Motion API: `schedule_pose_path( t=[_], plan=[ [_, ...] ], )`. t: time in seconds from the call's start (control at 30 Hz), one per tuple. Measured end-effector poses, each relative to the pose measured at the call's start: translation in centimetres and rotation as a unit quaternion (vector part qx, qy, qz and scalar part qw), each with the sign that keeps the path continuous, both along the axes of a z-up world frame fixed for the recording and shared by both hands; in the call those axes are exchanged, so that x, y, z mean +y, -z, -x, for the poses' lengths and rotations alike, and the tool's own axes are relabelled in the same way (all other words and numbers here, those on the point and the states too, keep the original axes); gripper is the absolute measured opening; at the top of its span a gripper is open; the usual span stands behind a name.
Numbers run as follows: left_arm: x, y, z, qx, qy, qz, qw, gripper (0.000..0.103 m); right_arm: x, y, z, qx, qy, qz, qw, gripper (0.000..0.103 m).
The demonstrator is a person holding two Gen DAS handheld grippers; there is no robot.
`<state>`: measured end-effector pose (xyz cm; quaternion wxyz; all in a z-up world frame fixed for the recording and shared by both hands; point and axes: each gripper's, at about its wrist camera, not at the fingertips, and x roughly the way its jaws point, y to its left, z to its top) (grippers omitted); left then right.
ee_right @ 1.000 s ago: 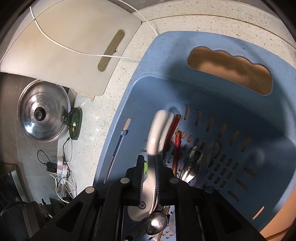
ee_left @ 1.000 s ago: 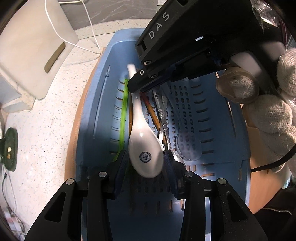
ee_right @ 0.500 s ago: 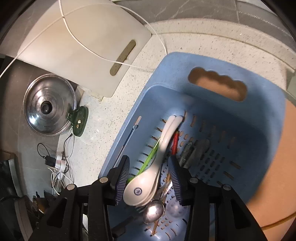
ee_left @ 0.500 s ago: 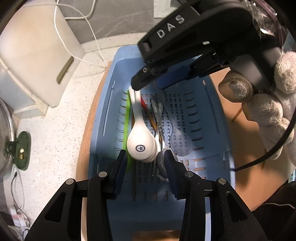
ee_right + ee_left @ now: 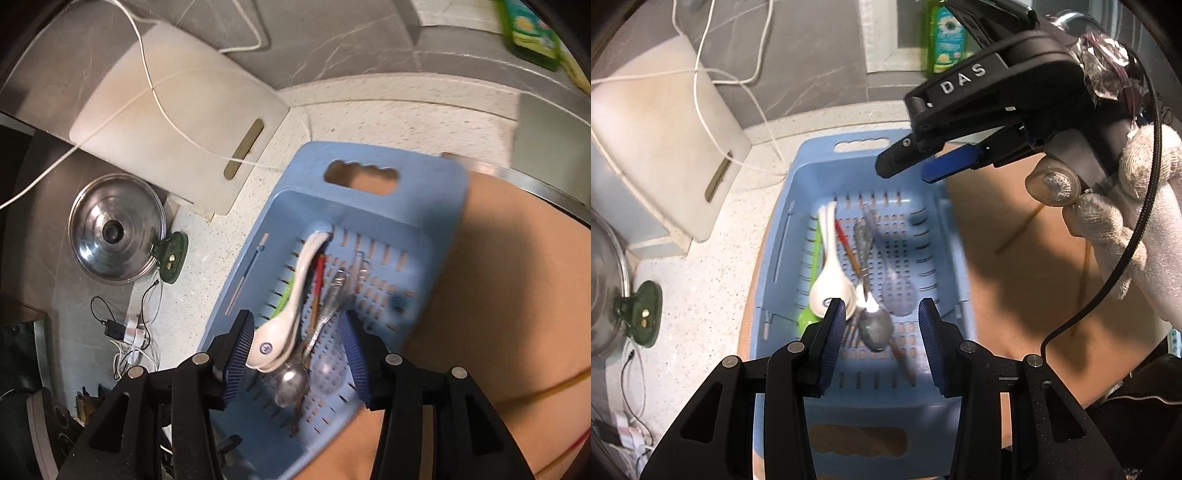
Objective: Organize utensils
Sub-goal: 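Move the left tool toward one chopstick while the right tool approaches the other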
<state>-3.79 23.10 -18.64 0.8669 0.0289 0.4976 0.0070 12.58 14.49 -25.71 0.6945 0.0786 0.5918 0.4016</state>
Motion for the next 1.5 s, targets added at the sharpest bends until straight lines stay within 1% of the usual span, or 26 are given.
schedule_pose_path(
  t=[0.07, 0.17, 0.3, 0.37, 0.5, 0.6, 0.73, 0.83, 1.0, 1.17, 1.3, 1.43, 1.5],
  plan=[
    [-0.9, -0.3, -0.1, -0.003, 0.004, -0.001, 1.0, 0.045, -1.4, -0.3, 0.0, 0.0, 0.012, -0.005, 1.0, 0.048],
    [-1.9, -0.5, -0.1, -0.005, 0.009, -0.002, 0.9999, 0.046, -3.7, -0.8, -0.2, -0.009, 0.03, -0.013, 0.999, 0.053],
    [-3.3, -0.5, -0.2, -0.008, 0.02, -0.004, 0.9998, 0.046, -6.3, -1.8, -0.4, -0.031, 0.049, -0.013, 0.998, 0.056],
    [-3.8, -0.7, -0.3, -0.009, 0.025, -0.004, 0.9996, 0.047, -7.9, -2.4, -0.4, -0.043, 0.063, -0.021, 0.997, 0.065],
    [-5.2, -0.6, -0.6, -0.01, 0.04, -0.002, 0.9992, 0.047, -11.9, -3.6, -0.3, -0.075, 0.089, -0.027, 0.993, 0.069],
    [-6.3, -0.3, -1.0, -0.008, 0.055, -0.001, 0.9985, 0.047, -14.9, -3.9, -0.3, -0.08, 0.11, -0.023, 0.99, 0.071],
    [-7.8, 0.1, -1.5, -0.002, 0.075, 0.0, 0.9971, 0.047, -19.2, -3.3, -0.1, -0.071, 0.147, -0.015, 0.986, 0.072],
    [-9.0, 0.5, -2.0, 0.003, 0.092, 0.003, 0.9957, 0.048, -21.8, -2.3, 0.1, -0.058, 0.168, -0.004, 0.984, 0.072],
    [-11.0, 0.9, -2.8, 0.011, 0.124, 0.004, 0.9923, 0.048, -25.8, -0.4, 0.9, -0.035, 0.212, 0.02, 0.977, 0.072],
    [-13.3, 1.6, -4.5, 0.02, 0.167, 0.002, 0.9857, 0.048, -28.5, 0.8, 1.9, -0.02, 0.247, 0.033, 0.968, 0.071],
    [-15.1, 2.1, -6.6, 0.025, 0.204, 0.005, 0.9786, 0.048, -30.3, 1.6, 2.9, -0.006, 0.275, 0.036, 0.961, 0.071],
    [-16.3, 2.7, -8.8, 0.029, 0.234, 0.01, 0.9719, 0.048, -31.3, 2.6, 3.6, 0.031, 0.303, 0.031, 0.952, 0.064],
    [-16.9, 3.0, -10.0, 0.033, 0.247, 0.017, 0.9682, 0.048, -31.2, 3.1, 4.0, 0.043, 0.312, 0.033, 0.949, 0.056]
  ],
)
